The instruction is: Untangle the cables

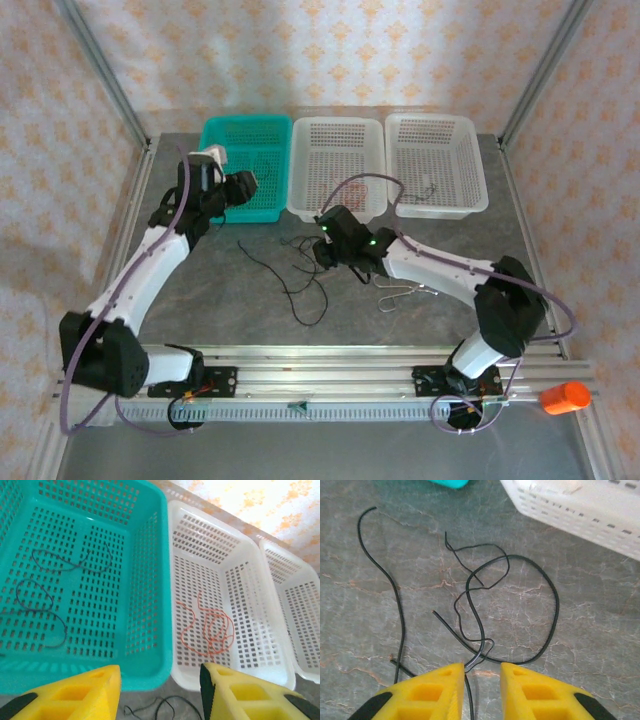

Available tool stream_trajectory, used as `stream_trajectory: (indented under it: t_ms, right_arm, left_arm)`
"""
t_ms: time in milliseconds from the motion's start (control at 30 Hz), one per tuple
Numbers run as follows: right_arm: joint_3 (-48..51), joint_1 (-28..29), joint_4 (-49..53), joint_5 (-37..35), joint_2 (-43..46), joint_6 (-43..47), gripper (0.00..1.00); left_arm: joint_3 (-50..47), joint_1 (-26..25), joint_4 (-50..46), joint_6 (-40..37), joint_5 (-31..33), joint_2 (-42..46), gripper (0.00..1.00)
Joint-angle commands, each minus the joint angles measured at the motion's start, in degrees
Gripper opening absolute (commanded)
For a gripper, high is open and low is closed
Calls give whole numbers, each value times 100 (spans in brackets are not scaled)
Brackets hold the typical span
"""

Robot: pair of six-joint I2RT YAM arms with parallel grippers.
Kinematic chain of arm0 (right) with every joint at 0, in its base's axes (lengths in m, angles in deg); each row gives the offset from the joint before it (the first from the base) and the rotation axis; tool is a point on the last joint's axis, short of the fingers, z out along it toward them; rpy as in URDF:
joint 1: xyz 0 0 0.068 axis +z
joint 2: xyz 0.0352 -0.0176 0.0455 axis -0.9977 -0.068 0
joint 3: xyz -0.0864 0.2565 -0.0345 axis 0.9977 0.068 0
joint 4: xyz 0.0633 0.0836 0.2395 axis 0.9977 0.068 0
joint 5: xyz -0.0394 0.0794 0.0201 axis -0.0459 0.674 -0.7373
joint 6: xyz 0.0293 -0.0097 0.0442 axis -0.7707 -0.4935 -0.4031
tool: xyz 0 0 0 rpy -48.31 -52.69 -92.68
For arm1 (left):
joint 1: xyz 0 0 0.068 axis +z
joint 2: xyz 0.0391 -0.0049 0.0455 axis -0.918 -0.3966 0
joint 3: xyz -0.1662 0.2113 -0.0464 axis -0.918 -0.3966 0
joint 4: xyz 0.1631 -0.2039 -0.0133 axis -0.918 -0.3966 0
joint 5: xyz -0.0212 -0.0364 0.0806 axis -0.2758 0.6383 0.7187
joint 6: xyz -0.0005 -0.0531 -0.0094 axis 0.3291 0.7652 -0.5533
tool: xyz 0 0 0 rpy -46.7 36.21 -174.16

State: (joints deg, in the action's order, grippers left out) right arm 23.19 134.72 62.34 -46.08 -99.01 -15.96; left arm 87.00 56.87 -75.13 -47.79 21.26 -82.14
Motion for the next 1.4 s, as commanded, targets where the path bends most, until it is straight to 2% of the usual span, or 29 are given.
stream_trajectory:
  t_ms: [0,167,367,533,700,900,1367]
  right_arm:
    - [-202,37,277,3,-250,54,25]
    - [-352,59,309,189,-579,16,25]
    - [-343,336,493,263,-810,407,26]
    - [-300,476,561,223,-999,546,35]
    - [-436,509,646,49,-1256,549,44]
    - [-622,565,866,-328,-1474,581,44]
    - [-792,687,883,-448,-1841,561,38]
  left_arm:
    - [-564,-136,-59,364,407,439,47]
    - [-1546,-479,158,890,502,1177,45]
    - [-2241,-869,306,1159,571,1459,45]
    - [-2662,-944,563,1360,554,1524,44]
    - [-2703,-949,604,1374,617,1498,44]
    - [-2670,-949,655,1355,572,1392,44]
    - [-2741,-958,752,1444,505,1286,44]
